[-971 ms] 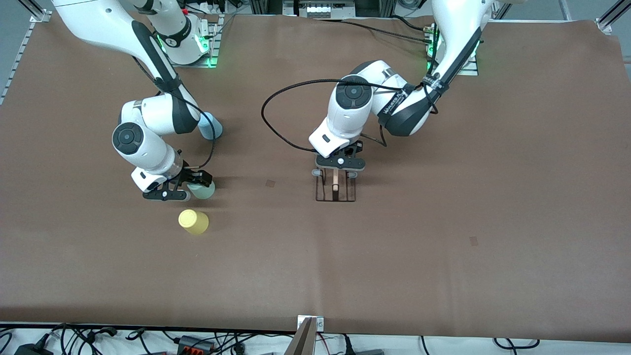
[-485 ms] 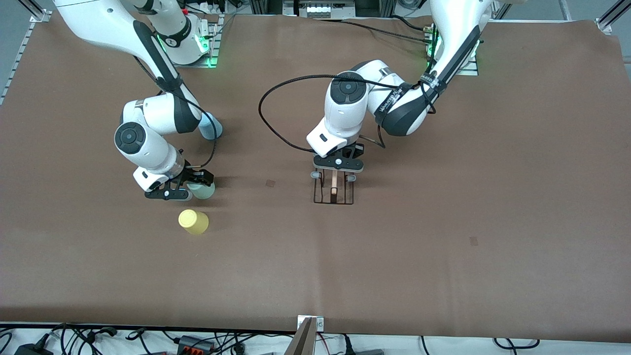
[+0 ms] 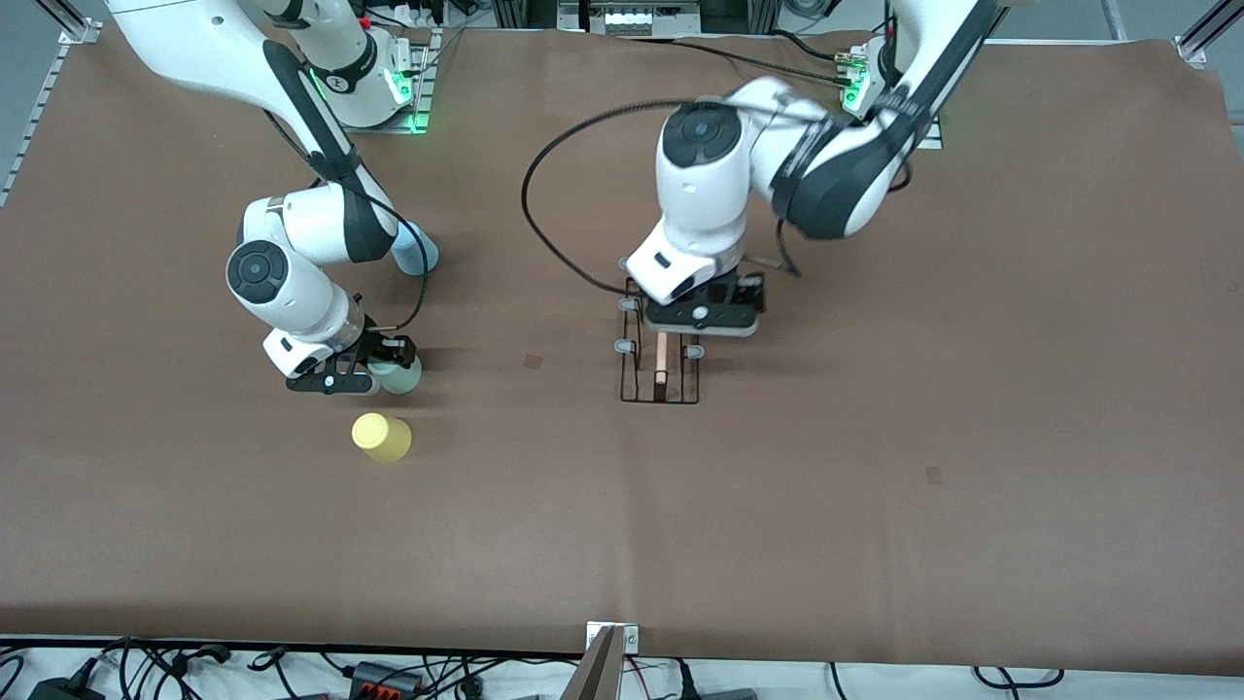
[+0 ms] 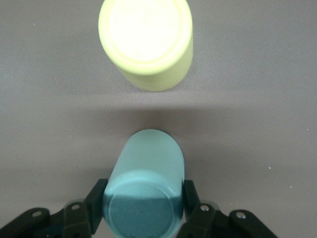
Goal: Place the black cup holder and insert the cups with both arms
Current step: 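Release the rack with the left gripper while the right gripper lifts the teal cup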
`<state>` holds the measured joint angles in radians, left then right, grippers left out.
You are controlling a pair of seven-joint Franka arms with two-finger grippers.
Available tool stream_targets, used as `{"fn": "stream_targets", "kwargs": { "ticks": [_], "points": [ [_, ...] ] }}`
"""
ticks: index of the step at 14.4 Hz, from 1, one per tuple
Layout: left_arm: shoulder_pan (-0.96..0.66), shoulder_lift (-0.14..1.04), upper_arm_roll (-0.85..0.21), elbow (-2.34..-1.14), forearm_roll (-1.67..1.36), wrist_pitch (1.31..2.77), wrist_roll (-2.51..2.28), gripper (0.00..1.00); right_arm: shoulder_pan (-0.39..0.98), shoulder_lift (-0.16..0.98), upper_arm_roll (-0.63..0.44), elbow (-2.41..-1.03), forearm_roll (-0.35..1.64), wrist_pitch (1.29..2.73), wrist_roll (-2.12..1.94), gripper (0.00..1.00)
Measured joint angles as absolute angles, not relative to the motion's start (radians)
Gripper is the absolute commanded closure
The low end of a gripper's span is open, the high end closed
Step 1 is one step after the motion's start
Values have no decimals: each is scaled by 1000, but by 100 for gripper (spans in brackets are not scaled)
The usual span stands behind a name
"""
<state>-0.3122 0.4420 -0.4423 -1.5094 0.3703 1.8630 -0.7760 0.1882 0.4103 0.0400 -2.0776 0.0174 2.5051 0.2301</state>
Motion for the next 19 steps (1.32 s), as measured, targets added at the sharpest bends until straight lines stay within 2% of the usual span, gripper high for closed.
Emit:
{"fn": "stream_targets", "kwargs": {
  "ticks": [2,5,9,13,16,19],
  "points": [
    [-298,409,-446,-1479,337,1755,-761,0,188,410,40,-2077,17,2505,230,99],
    [-219,385,-447,-1407,274,1619,-629,0,189,395,40,-2057,17,2481,229,100],
    [-30,360,-447,-1373,261,1584,-358,0,198,266,83,-1985,17,2254,270,100],
    [141,357,-447,-1370,200,1583,-177,0,282,144,163,-1921,23,2079,558,100],
    [233,357,-447,-1370,125,1583,-57,0,370,137,250,-1886,24,2066,871,100],
    [278,353,-447,-1366,113,1557,-12,0,478,175,289,-1864,17,2140,1124,100]
  ]
}}
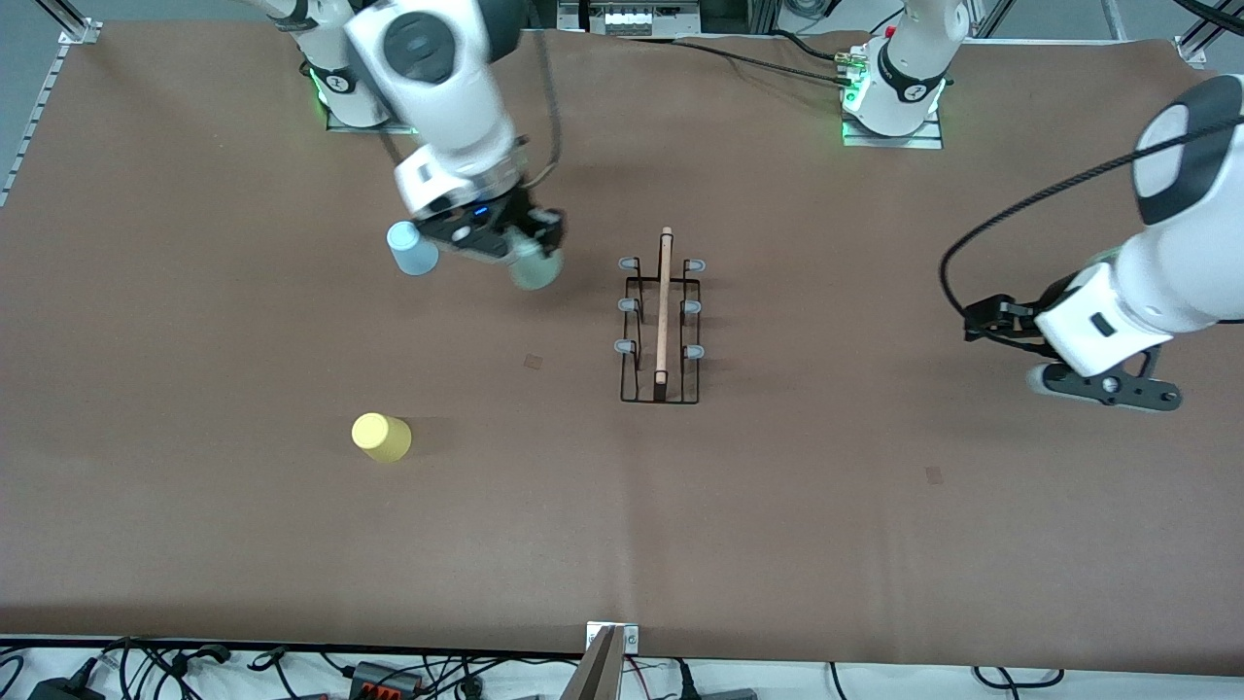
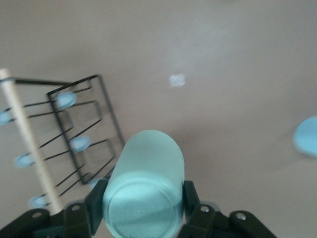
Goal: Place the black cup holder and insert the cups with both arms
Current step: 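Release the rack with the left gripper while the right gripper lifts the teal cup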
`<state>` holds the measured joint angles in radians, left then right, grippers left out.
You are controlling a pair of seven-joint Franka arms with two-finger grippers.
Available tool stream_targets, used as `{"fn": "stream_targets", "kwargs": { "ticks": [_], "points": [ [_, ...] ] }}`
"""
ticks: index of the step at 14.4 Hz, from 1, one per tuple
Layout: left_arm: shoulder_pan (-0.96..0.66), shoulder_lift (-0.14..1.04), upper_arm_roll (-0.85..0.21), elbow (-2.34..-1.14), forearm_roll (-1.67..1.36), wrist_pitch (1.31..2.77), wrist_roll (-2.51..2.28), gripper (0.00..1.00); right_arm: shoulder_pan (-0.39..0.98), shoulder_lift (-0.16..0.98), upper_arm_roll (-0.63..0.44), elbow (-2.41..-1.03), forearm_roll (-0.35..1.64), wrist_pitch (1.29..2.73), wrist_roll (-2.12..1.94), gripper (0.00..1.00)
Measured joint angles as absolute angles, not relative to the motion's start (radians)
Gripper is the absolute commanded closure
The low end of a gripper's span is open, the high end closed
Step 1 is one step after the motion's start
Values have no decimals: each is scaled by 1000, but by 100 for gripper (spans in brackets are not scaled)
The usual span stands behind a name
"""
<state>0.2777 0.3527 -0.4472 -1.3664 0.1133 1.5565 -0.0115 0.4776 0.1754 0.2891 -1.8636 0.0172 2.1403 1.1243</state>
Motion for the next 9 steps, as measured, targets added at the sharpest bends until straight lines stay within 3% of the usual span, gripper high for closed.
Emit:
{"fn": "stream_targets", "kwargs": {
  "ticks": [7,9],
  "points": [
    [280,302,-434,-1366,113,1506,-14,0,603,363,290,-1751,-107,2201,1309,100],
    [206,260,-339,-1394,110,1529,-40,0,603,378,288,-1742,-108,2214,1309,99]
  ]
}}
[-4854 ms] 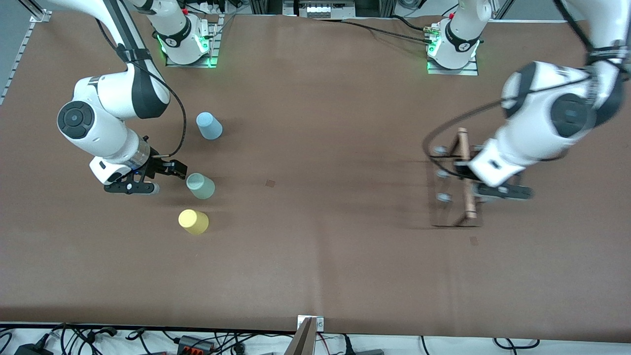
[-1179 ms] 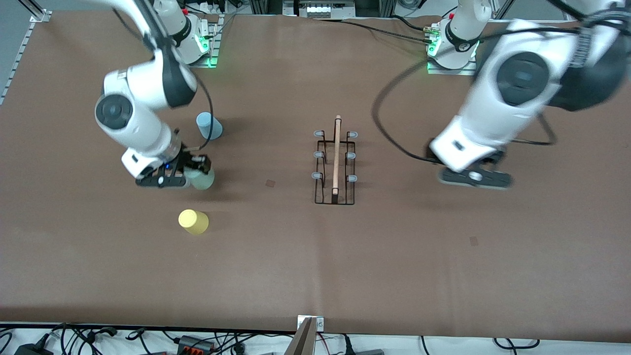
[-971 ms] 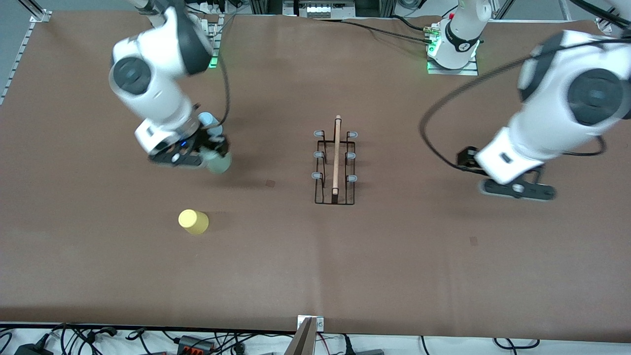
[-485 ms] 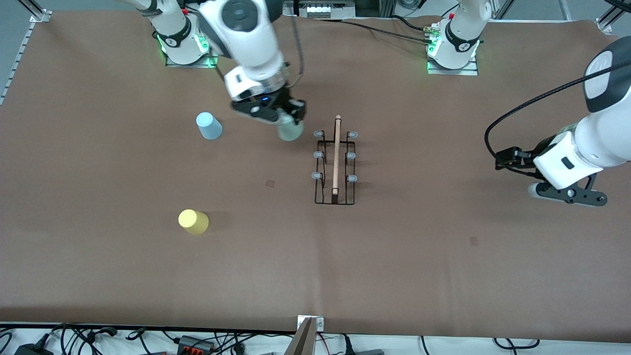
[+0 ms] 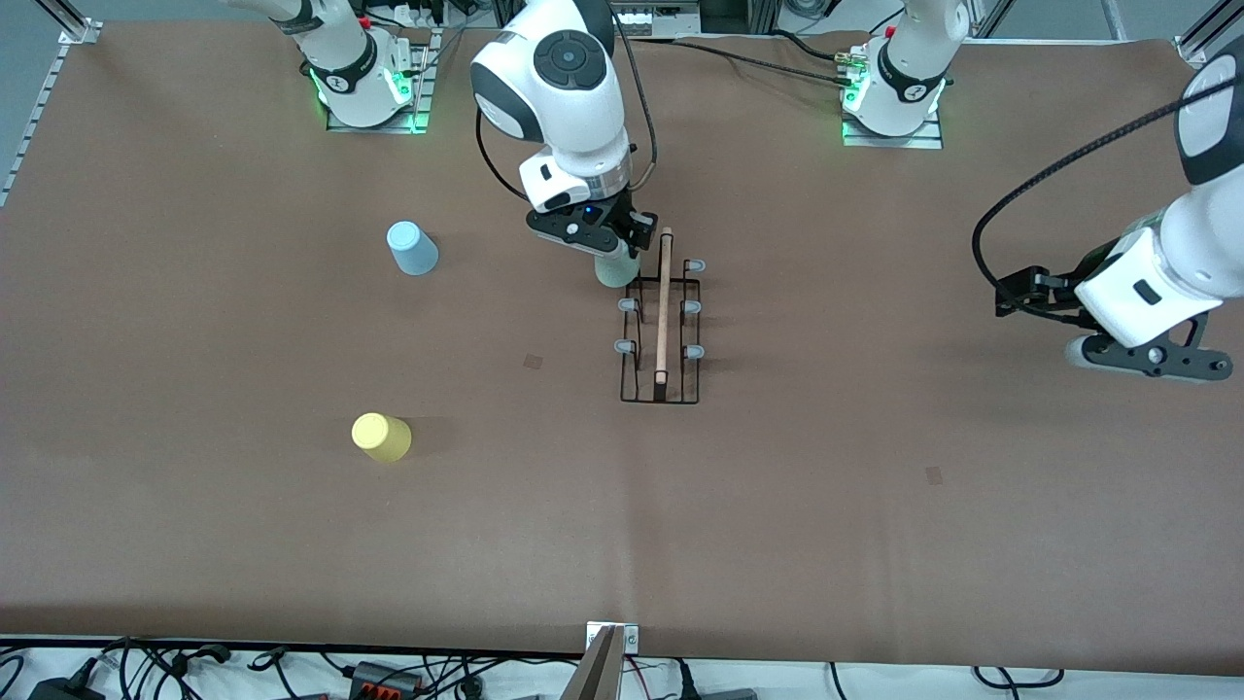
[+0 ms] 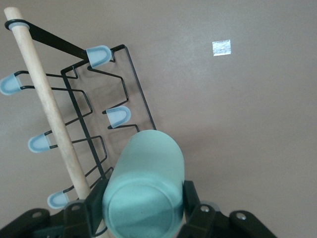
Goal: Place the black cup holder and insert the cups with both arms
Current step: 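Lower the teal cup onto a rack peg and open the right gripper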
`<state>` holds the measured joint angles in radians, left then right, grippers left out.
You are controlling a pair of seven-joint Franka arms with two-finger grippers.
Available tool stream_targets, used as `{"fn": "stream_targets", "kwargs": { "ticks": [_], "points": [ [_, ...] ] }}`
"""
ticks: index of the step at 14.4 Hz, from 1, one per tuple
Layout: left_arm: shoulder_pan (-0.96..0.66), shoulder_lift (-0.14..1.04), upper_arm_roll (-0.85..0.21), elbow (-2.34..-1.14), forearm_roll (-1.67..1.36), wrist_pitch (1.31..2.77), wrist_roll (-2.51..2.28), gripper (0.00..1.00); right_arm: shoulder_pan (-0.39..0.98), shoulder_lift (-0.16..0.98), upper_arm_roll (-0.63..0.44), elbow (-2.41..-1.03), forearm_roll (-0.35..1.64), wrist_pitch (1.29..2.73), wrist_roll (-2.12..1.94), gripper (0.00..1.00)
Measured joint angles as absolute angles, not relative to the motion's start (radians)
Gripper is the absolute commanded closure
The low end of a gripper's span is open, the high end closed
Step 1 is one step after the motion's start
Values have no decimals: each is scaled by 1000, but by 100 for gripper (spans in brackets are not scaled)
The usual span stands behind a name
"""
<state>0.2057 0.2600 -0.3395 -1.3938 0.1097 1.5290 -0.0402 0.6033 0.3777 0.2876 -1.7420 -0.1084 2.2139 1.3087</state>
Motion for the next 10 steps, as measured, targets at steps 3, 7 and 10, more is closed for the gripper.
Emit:
{"fn": "stream_targets", "kwargs": {
  "ticks": [3,7,10],
  "points": [
    [31,135,-84,-1549,25,1697,-53,0,618,384,288,-1740,-108,2214,1309,99],
    [-41,-17,24,-1736,5,1802,-53,0,642,397,288,-1740,-109,2224,1310,65],
    [-68,-67,28,-1787,11,1806,-43,0,642,423,287,-1740,-127,2252,1310,38]
  ]
}}
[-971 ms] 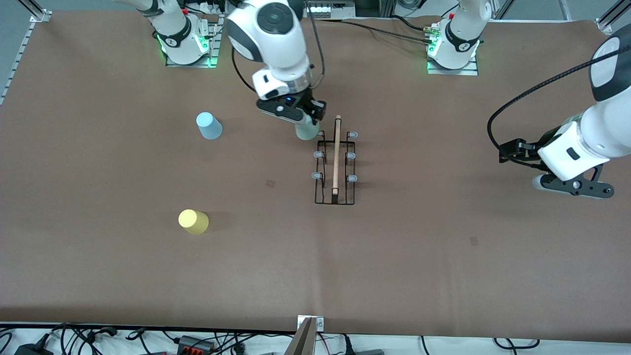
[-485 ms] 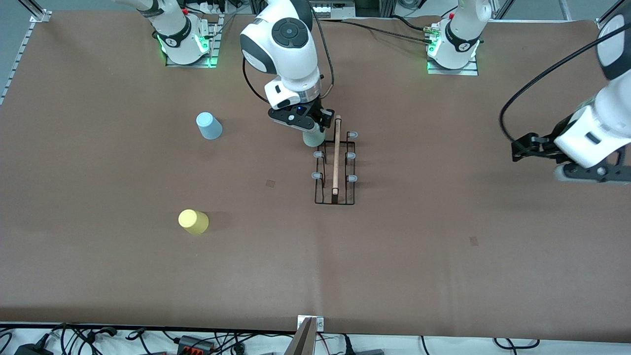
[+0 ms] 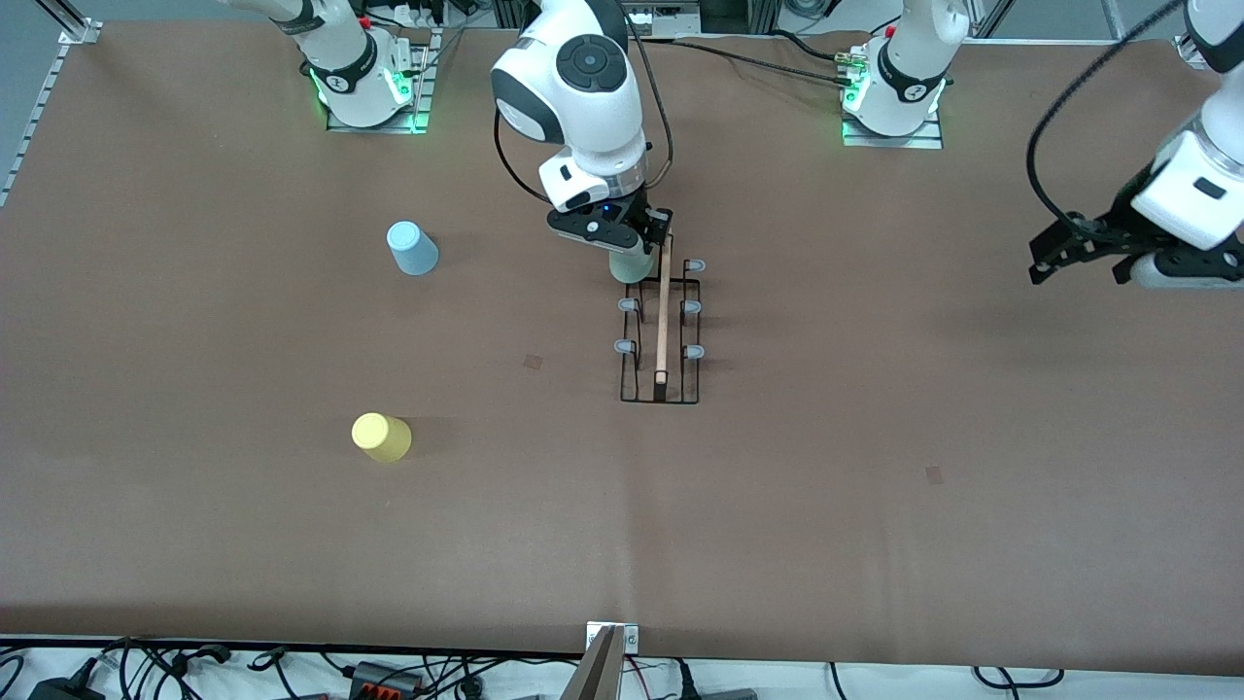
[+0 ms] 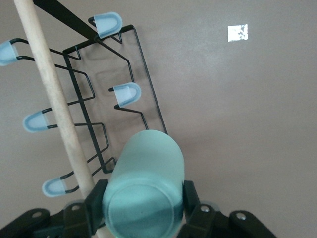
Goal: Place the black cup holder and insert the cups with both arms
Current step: 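Lower the teal cup onto a rack peg and open the right gripper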
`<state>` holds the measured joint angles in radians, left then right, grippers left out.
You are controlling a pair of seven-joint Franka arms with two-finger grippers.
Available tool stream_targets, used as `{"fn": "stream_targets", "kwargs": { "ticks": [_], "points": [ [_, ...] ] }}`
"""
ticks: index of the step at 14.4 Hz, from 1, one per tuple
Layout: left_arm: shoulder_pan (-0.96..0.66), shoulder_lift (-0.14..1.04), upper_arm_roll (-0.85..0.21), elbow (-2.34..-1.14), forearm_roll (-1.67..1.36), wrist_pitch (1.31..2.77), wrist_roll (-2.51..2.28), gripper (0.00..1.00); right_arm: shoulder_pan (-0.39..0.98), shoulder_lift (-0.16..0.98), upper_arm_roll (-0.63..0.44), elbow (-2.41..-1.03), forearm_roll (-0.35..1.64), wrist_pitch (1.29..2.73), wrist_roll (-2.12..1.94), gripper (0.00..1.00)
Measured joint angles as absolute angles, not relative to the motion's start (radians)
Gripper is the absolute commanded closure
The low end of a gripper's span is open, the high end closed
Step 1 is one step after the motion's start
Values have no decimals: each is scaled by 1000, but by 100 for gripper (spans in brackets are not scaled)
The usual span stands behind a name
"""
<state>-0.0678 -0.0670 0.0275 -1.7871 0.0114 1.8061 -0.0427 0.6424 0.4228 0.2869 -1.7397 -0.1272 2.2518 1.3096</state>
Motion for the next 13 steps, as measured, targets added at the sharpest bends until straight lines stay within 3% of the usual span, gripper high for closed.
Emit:
{"fn": "stream_targets", "kwargs": {
  "ticks": [1,2,8,13],
  "points": [
    [-70,-70,28,-1790,12,1806,-23,0,642,433,287,-1739,-129,2257,1309,9],
    [-70,-70,29,-1791,12,1806,-6,0,642,442,287,-1738,-132,2263,1309,0],
    [-70,-70,27,-1795,13,1794,8,0,639,445,280,-1695,-135,2258,1289,0],
    [-74,-70,26,-1794,13,1790,8,0,535,372,263,-1681,-137,2119,971,0]
  ]
}}
